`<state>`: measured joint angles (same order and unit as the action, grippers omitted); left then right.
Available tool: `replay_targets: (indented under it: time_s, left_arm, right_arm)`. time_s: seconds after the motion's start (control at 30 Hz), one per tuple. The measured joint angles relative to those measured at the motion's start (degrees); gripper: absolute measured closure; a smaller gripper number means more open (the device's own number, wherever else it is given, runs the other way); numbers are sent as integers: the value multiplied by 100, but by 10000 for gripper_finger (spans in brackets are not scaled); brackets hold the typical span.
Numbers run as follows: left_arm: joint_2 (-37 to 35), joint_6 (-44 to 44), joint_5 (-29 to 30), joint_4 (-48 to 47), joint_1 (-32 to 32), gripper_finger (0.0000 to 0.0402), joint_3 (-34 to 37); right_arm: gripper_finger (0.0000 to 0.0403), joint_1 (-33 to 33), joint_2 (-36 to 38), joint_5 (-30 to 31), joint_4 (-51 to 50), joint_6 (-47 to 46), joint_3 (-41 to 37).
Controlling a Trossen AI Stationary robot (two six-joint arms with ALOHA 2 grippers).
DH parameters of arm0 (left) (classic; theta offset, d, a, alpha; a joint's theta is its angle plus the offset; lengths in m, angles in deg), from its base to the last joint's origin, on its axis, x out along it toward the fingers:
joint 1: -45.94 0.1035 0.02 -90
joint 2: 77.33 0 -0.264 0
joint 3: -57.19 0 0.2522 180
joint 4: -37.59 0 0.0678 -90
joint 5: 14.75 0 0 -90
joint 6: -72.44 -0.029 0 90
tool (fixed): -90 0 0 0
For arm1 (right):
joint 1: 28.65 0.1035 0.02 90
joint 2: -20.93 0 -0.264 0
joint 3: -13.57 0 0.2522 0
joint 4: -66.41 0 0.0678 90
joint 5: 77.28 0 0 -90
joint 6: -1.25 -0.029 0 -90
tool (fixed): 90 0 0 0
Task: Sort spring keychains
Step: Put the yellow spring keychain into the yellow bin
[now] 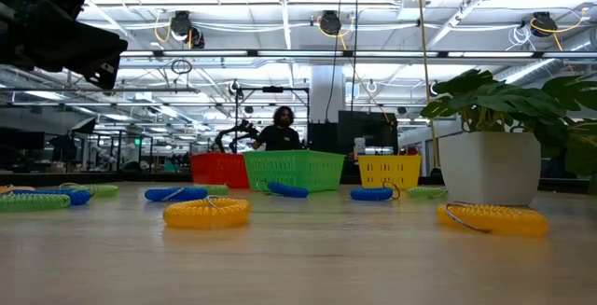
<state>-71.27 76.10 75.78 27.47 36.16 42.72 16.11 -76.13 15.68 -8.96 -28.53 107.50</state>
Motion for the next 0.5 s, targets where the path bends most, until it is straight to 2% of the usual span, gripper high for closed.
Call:
replay_targets:
  time_s: [0.23,0.5]
  left_arm:
    - [-1,0,0,0,0,334,-1]
    - [-2,0,0,0,0,334,-2]
  right_arm:
    - [249,-90,0,-9,932,662,-601]
    - [248,-93,0,-20,1781,844,-1147]
